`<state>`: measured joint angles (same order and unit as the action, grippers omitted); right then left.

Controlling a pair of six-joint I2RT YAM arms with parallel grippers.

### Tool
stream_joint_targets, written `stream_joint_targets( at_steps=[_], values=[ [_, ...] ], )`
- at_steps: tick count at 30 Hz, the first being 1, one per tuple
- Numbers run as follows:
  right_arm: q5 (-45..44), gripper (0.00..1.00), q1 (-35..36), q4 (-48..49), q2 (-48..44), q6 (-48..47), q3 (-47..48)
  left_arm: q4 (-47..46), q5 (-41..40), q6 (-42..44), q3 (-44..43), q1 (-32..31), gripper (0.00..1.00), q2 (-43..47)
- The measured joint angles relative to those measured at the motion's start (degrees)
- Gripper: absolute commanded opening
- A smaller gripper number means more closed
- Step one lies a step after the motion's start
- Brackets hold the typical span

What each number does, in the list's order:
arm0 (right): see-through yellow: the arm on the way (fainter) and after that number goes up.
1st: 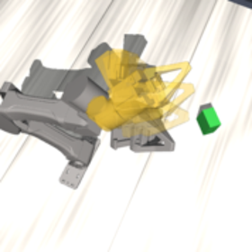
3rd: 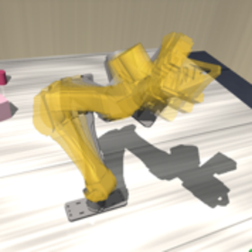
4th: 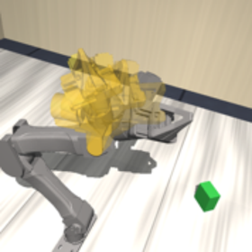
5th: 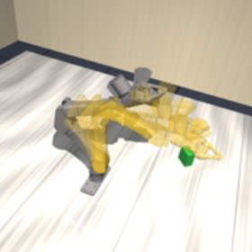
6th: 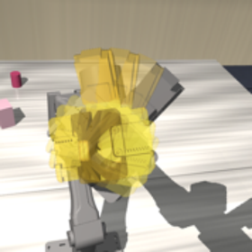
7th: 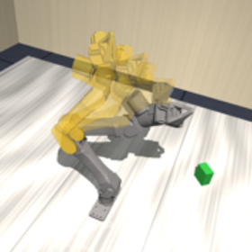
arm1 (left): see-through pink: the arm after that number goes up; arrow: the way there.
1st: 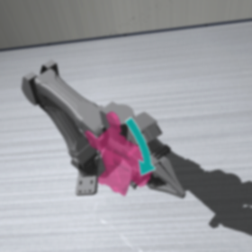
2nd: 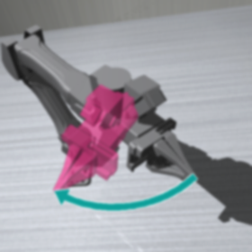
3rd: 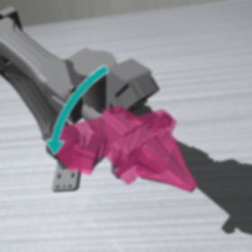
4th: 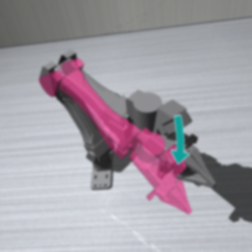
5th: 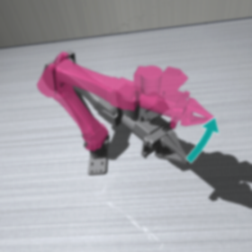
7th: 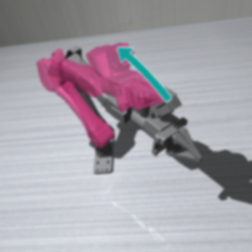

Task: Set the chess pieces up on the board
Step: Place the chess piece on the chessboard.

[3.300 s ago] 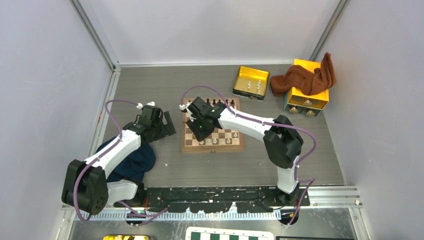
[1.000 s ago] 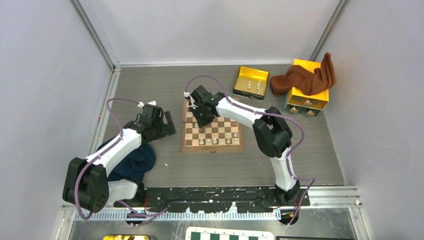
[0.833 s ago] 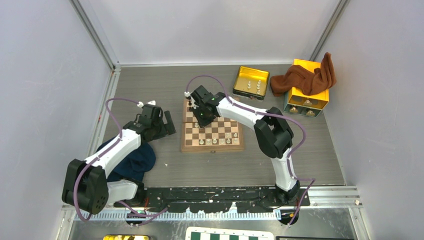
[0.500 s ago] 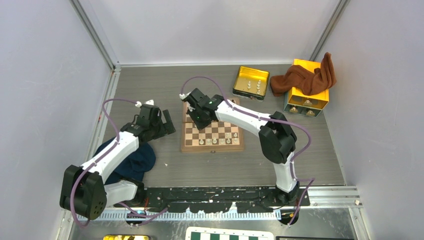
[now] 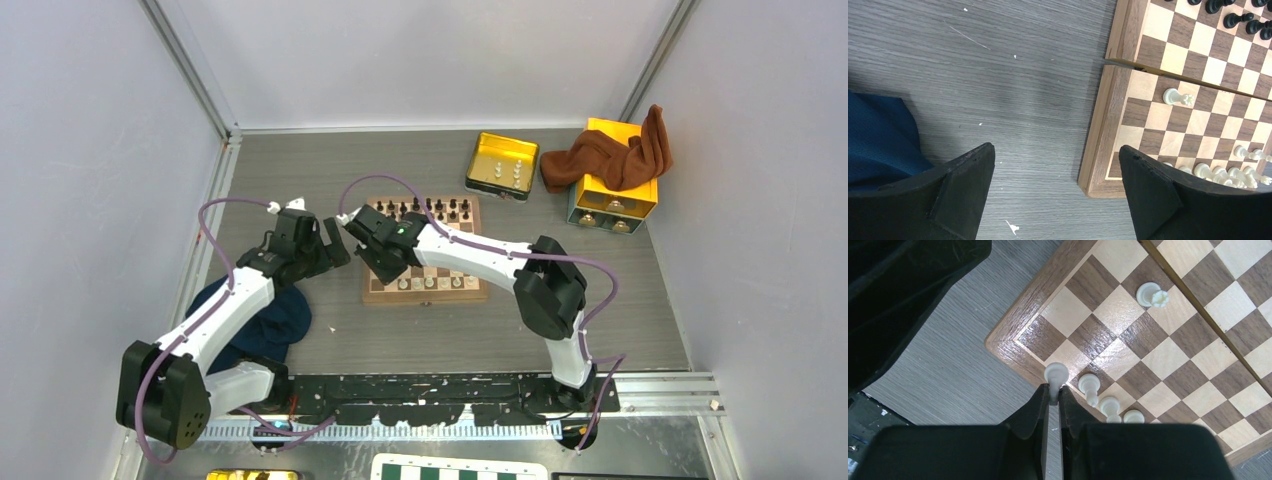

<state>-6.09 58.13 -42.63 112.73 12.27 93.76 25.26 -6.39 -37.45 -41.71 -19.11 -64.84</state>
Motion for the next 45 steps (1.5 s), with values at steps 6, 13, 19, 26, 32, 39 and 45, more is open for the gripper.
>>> stream_joint_targets(
  at_steps=[6, 13, 19, 26, 32, 39, 45],
  values=[
    [-1.01, 0.01, 0.59, -1.27, 0.07, 0.74, 0.02, 0.15, 0.02, 0.0, 0.17, 0.0, 0.95, 0.26],
    [-1.51, 0.01, 0.59, -2.25, 1.31, 1.2, 0.44, 0.33, 0.0, 0.0, 0.28, 0.0, 0.95, 0.35],
    [-1.53, 0.01, 0.59, -2.25, 2.58, 1.2, 0.44, 0.33, 0.0, 0.04, 0.28, 0.0, 0.95, 0.35],
    [-1.44, 0.01, 0.57, -1.99, 3.52, 1.18, 0.44, 0.37, 0.0, 0.2, 0.28, 0.0, 0.95, 0.35],
    [-1.27, 0.01, 0.5, -1.57, 3.93, 1.18, 0.44, 0.39, 0.0, 0.22, 0.28, 0.0, 0.95, 0.35],
    [-1.07, 0.01, 0.28, -1.14, 3.96, 1.18, 0.44, 0.39, 0.0, 0.22, 0.28, 0.0, 0.95, 0.33],
    [-1.05, 0.01, 0.13, -1.11, 3.96, 1.18, 0.42, 0.39, 0.0, 0.24, 0.28, 0.0, 0.95, 0.24]
  ],
)
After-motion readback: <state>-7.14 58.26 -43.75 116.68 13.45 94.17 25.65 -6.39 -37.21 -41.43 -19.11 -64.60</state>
